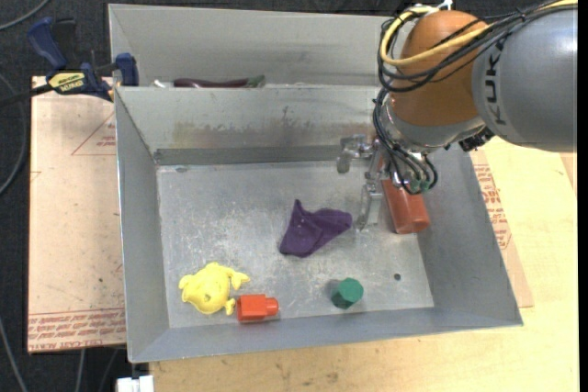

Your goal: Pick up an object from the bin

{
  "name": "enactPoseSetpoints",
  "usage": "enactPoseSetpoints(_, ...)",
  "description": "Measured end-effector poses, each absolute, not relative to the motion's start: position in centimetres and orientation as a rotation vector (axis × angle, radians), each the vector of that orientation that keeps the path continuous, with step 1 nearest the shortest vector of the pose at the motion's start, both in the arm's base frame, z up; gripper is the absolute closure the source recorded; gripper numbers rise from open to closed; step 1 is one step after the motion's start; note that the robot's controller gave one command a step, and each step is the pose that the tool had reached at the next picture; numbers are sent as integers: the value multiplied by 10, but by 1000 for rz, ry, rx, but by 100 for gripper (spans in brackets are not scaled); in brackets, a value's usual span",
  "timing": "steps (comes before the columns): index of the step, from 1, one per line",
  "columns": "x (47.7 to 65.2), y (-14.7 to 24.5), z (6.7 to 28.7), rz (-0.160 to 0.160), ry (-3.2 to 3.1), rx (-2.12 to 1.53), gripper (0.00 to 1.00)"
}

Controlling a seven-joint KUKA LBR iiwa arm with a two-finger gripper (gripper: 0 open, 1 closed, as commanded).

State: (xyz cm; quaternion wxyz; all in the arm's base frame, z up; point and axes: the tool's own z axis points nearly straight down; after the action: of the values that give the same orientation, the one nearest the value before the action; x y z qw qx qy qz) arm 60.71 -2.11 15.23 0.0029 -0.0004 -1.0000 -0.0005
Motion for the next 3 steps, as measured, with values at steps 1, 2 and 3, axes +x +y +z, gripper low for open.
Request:
enactPoseSetpoints(1,609,-21,157,-1,-3143,0,0)
enactPoseSetpoints(2,606,7,143,-2,-3138,110,0)
enactPoseSetpoints(3,600,22,134,-3,-3145,32,0)
